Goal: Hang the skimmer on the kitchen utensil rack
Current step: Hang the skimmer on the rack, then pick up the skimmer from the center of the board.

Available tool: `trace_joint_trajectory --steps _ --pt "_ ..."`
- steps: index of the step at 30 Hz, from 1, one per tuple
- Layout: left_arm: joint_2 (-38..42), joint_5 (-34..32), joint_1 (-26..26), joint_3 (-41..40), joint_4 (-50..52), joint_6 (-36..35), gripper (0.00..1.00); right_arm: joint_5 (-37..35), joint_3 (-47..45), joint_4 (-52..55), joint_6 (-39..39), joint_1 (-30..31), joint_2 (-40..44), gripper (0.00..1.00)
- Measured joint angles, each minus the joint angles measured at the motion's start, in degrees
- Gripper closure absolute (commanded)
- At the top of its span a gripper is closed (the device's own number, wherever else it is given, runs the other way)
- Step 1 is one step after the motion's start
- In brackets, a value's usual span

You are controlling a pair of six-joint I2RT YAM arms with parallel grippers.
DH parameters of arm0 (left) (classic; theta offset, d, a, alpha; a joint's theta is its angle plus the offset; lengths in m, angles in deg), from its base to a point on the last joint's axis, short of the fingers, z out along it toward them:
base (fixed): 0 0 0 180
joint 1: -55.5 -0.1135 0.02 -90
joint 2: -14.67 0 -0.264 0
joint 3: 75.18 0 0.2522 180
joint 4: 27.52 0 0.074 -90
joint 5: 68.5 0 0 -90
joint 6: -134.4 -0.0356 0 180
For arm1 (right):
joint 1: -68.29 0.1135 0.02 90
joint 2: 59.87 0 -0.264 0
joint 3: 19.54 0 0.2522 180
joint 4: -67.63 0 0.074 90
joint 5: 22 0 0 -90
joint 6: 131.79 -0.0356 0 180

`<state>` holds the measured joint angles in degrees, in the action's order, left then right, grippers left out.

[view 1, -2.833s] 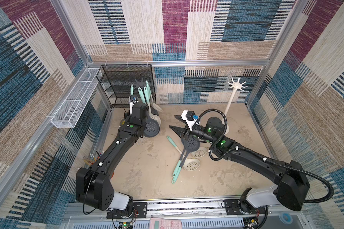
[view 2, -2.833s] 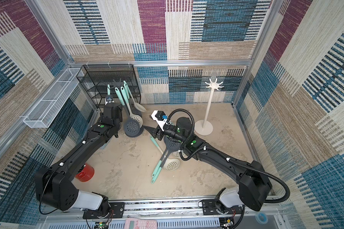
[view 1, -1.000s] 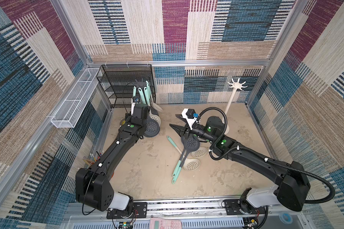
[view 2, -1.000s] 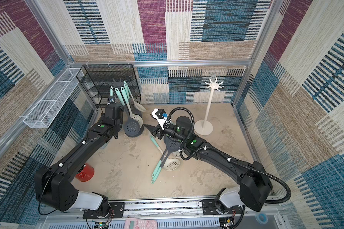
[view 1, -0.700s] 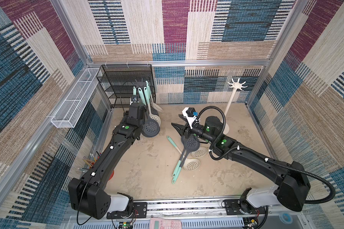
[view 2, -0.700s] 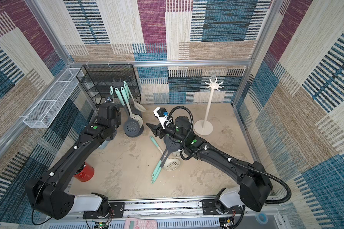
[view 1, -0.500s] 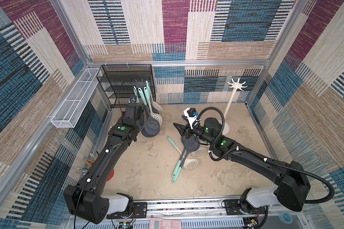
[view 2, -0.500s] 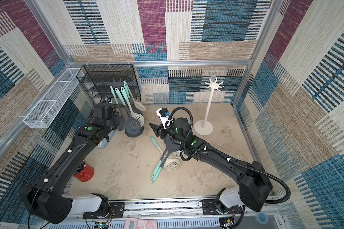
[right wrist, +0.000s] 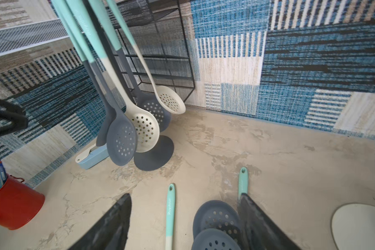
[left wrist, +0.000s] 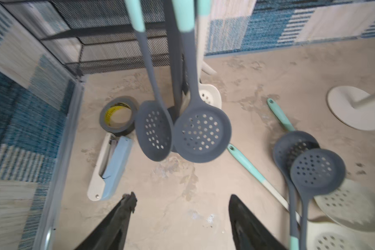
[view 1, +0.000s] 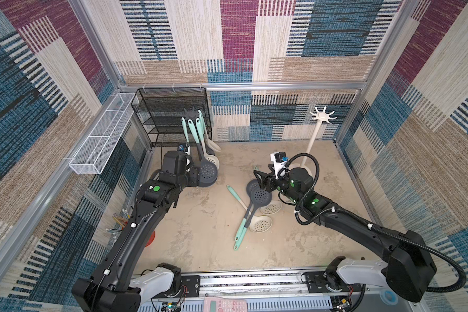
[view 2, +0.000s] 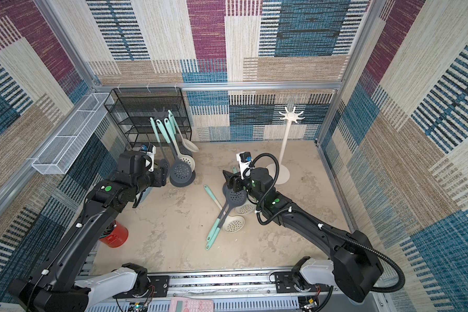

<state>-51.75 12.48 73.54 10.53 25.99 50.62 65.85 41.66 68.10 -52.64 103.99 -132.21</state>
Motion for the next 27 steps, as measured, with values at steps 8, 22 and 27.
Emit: trace_joint_trajectory --steps 8,22,27 --pt "1.97 11.04 0.07 -5.57 1.51 -1.03 0.29 -0.87 -3.58 0.90 -5.27 -2.84 1.40 0.22" --pt "4.92 21.59 0.09 -15.10 -1.01 -1.49 0.30 -3.10 -5.53 3.41 -12.61 -5.35 1.62 0.23" --pt "5.51 24.24 0.13 -17.81 -2.69 -1.44 0.31 -2.64 -4.46 7.56 -13.05 -5.40 0.55 0.26"
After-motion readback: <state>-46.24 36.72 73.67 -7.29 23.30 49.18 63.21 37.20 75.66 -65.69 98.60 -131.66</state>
